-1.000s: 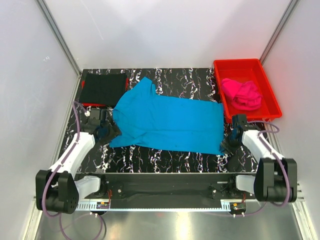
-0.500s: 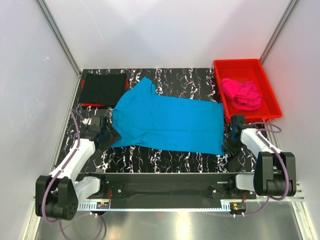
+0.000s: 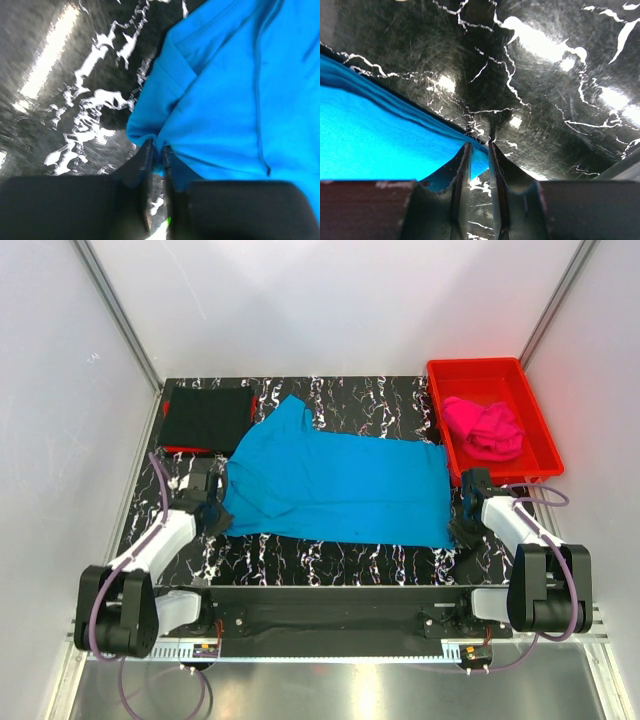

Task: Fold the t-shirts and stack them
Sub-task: Fold the tshirt

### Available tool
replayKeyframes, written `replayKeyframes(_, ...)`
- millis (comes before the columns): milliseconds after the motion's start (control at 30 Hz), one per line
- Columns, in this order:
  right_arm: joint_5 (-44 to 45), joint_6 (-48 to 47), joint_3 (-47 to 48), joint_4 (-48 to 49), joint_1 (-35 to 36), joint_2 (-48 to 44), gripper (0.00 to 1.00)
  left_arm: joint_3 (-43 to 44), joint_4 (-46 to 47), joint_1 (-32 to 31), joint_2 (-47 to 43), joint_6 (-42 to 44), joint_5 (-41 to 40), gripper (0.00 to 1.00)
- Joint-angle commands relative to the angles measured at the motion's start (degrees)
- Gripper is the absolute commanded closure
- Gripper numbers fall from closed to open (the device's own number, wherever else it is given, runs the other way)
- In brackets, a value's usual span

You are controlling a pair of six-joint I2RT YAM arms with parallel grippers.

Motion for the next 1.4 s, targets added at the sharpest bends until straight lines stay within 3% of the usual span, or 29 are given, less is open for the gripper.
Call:
replayKeyframes(0,6.62,1.14,1.08,-0.65,-0.15,0.52,0.73,4.24,0.91,-0.07,3.16,2.66,-5.28,0.97)
replayKeyframes(267,8.9,2.37,1.61,-2.05,-0.15,-0.01,0.73,8.99,-2.16,-0.07,4.58,4.34,-8.09,1.0)
replayKeyframes(467,9.69,3.07,1.79,-3.28,-0.15,-0.8,0.74,12.68,-4.36,-0.07,9.22,4.86,-8.71,0.91)
replayKeyframes(500,9.61,3.07,1.7,-3.2,-0.15,-0.89,0.74,12.77,-4.54,-0.07,9.76,4.78,-8.62,0.85)
replayKeyframes(533,9.69,3.25,1.7,-3.46,-0.15,-1.15,0.74,12.95,-4.63,-0.07,10.11,4.86,-8.27,0.7)
replayKeyframes(633,8.39,2.2,1.61,-3.11,-0.06,-2.2,0.74,14.0,-6.38,-0.07,10.21,5.21,-8.18,0.46)
replayKeyframes(767,4.86,-0.7,5.02,-4.15,-0.15,-4.58,0.75,16.9,-10.25,-0.07,6.18,5.74,-10.46,0.4)
replayKeyframes(867,2.32,-1.67,8.19,-6.8,-0.06,-8.0,0.75,16.64,-10.78,-0.07,3.01,5.57,-11.26,0.38)
replayKeyframes(1033,-5.76,0.43,7.86,-4.69,0.99,-10.21,0.76,10.59,-5.79,-0.07,1.33,2.58,-5.55,0.41)
replayKeyframes(1167,-7.0,1.05,4.7,-0.84,1.34,-8.28,0.77,5.66,-1.64,-0.07,-0.25,2.05,-2.47,0.45)
replayKeyframes(1367,-9.03,0.52,2.58,2.52,1.34,-1.6,0.77,6.44,-4.28,-0.07,-1.22,1.61,-6.5,0.44)
